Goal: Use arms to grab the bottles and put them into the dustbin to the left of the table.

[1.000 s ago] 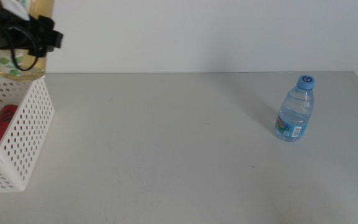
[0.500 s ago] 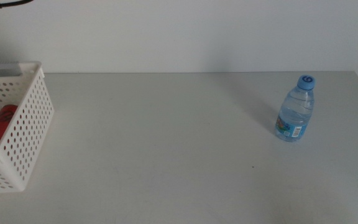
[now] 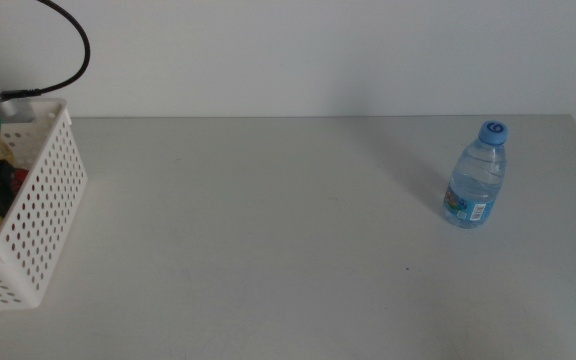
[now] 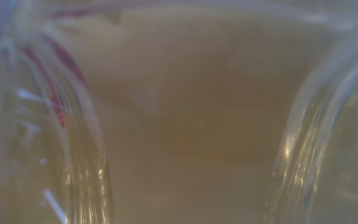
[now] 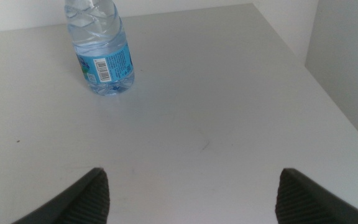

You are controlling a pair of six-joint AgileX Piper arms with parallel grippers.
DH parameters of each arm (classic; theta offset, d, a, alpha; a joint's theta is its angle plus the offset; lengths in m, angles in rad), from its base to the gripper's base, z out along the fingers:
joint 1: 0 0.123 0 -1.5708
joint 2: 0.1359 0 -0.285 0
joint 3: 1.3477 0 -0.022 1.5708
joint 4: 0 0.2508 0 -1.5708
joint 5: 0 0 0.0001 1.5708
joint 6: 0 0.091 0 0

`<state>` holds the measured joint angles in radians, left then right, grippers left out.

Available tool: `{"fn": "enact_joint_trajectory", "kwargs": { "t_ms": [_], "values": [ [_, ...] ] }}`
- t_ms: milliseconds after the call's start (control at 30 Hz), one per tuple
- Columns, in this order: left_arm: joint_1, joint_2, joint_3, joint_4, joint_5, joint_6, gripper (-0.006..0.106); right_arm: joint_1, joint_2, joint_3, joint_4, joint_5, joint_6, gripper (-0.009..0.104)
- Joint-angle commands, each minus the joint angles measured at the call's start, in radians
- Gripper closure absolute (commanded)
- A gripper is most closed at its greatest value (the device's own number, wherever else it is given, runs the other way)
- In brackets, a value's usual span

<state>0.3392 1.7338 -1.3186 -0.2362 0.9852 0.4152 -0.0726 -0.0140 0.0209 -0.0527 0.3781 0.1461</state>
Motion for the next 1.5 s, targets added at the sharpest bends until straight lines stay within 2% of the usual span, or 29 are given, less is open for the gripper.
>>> {"fn": "enact_joint_trajectory", "kwargs": {
  "t_ms": [0,67,200,233,400,567,733,933,1100,1167,1267,1333,1433,1467],
  "values": [
    [0.000,-0.044,-0.039,-0.035,-0.014,0.024,0.072,0.003,-0.021,-0.002,-0.017,-0.070,-0.009,0.024],
    [0.000,-0.040,-0.039,-0.036,-0.009,0.040,0.054,0.003,-0.021,-0.002,-0.017,-0.070,-0.009,0.024],
    [-0.001,-0.040,-0.049,-0.051,-0.009,0.058,0.011,0.003,-0.021,-0.002,-0.017,-0.070,-0.009,0.024],
    [-0.001,-0.041,-0.059,-0.073,0.000,0.060,0.007,0.003,-0.021,-0.002,-0.017,-0.070,-0.009,0.024],
    [-0.020,-0.093,-0.139,-0.192,0.029,0.130,0.007,0.003,-0.021,-0.002,-0.017,-0.070,-0.009,0.024],
    [-0.107,-0.210,-0.167,-0.293,-0.093,0.203,0.007,0.003,-0.021,-0.002,-0.017,-0.070,-0.009,0.024],
    [-0.303,-0.275,-0.167,-0.405,-0.323,0.218,0.007,0.003,-0.021,-0.002,-0.017,-0.070,-0.009,0.024],
    [-0.513,-0.290,-0.160,-0.432,-0.409,0.218,0.007,0.003,-0.021,-0.002,-0.017,-0.070,-0.009,0.024],
    [-0.650,-0.311,-0.148,-0.402,-0.399,0.256,0.007,0.003,-0.021,-0.002,-0.017,-0.070,-0.009,0.024],
    [-0.701,-0.336,-0.130,-0.360,-0.412,0.254,0.007,0.003,-0.021,-0.002,-0.017,-0.070,-0.009,0.024],
    [-0.793,-0.405,-0.037,-0.179,-0.469,0.129,0.007,0.003,-0.021,-0.002,-0.017,-0.070,-0.009,0.024],
    [-0.846,-0.476,0.067,-0.031,-0.531,-0.038,0.007,0.003,-0.021,-0.002,-0.017,-0.070,-0.009,0.024],
    [-0.904,-0.590,0.225,0.127,-0.621,-0.295,0.007,0.003,-0.021,-0.002,-0.017,-0.070,-0.009,0.024],
    [-0.914,-0.632,0.266,0.156,-0.647,-0.344,0.007,0.003,-0.021,-0.002,-0.017,-0.070,-0.009,0.024]
  ]
}}
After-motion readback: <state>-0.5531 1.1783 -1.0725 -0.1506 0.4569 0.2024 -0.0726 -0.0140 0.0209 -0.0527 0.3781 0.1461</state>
